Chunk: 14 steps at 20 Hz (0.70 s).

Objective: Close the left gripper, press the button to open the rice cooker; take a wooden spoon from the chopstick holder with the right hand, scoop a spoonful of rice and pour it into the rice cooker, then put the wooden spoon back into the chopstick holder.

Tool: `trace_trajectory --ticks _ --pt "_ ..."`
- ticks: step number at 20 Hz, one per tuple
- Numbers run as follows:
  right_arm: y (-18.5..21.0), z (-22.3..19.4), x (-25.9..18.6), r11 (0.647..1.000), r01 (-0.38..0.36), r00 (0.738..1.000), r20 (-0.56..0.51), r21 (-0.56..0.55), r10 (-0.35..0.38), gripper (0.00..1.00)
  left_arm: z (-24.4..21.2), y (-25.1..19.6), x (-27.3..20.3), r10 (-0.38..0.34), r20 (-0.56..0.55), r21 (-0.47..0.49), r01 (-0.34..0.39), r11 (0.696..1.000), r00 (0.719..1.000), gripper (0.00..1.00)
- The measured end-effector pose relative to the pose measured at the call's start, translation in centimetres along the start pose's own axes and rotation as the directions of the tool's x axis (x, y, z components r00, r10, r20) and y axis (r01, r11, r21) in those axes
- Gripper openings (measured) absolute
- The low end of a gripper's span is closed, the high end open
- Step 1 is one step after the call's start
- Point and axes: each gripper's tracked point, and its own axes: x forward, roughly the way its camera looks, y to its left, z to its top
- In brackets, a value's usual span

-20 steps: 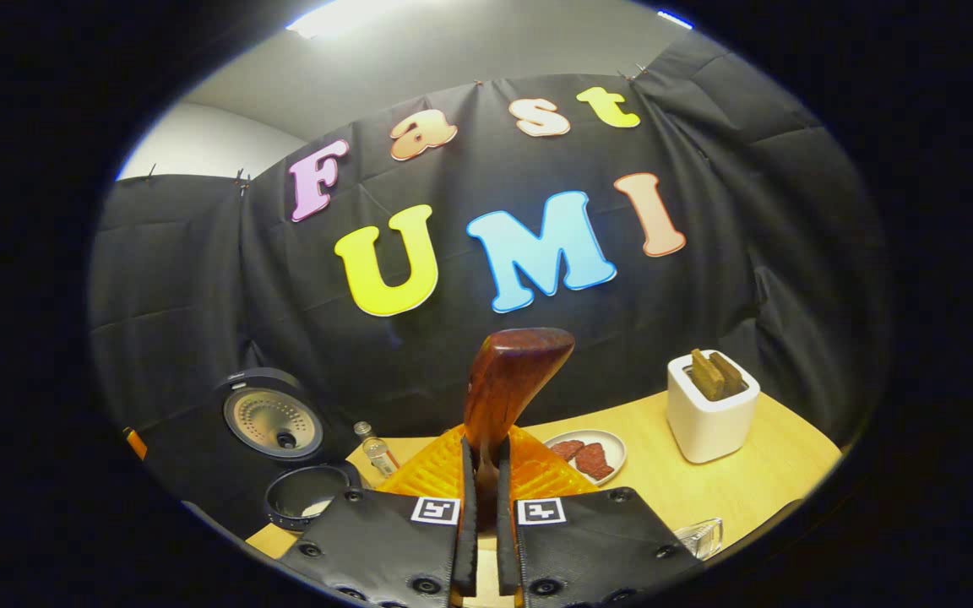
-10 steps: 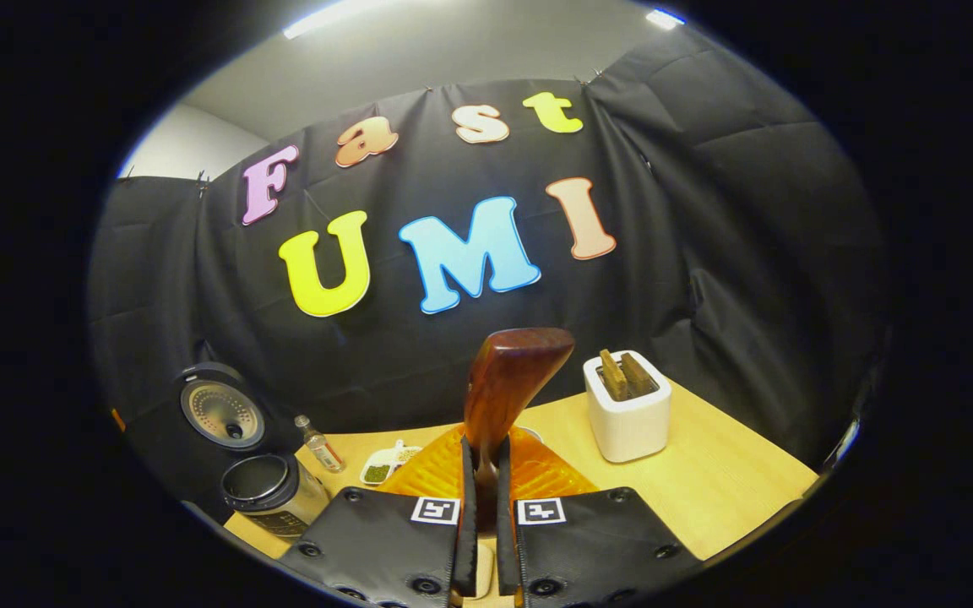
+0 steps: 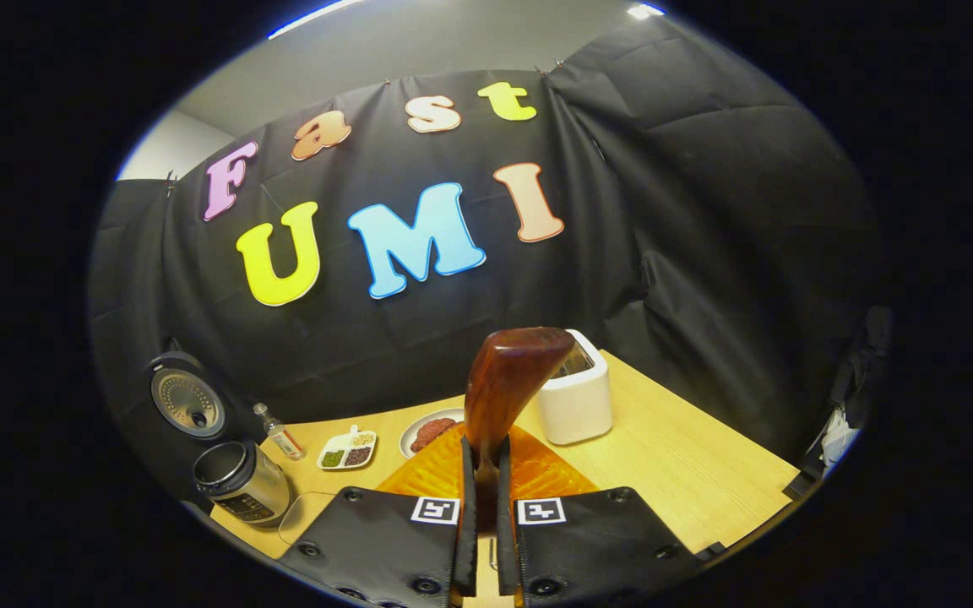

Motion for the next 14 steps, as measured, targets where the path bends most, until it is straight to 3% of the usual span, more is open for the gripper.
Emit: trace_trajectory --ticks 7,11,12,14 --pt "-2.1 -4.2 -0.1 1.000 0.030 0.997 -0.077 0.009 -0.029 0.11 0.2 -3.0 -0.1 -0.052 -0.010 0.010 0.052 0.999 0.999 0.87" --pt "-2.4 -6.8 0.6 1.000 0.029 0.992 -0.119 0.000 -0.029 0.11 0.7 -3.1 -0.5 -0.056 -0.007 0.024 0.056 0.998 0.998 0.87" --pt "-2.4 -7.4 0.8 1.000 0.027 0.991 -0.130 -0.004 -0.027 0.11 0.7 -3.0 -0.7 -0.053 -0.007 0.027 0.053 0.998 0.999 0.90" --pt "-2.4 -8.6 1.1 1.000 0.027 0.989 -0.147 -0.014 -0.029 0.11 0.8 -2.6 -0.9 -0.045 -0.006 0.033 0.045 0.998 0.999 0.87"
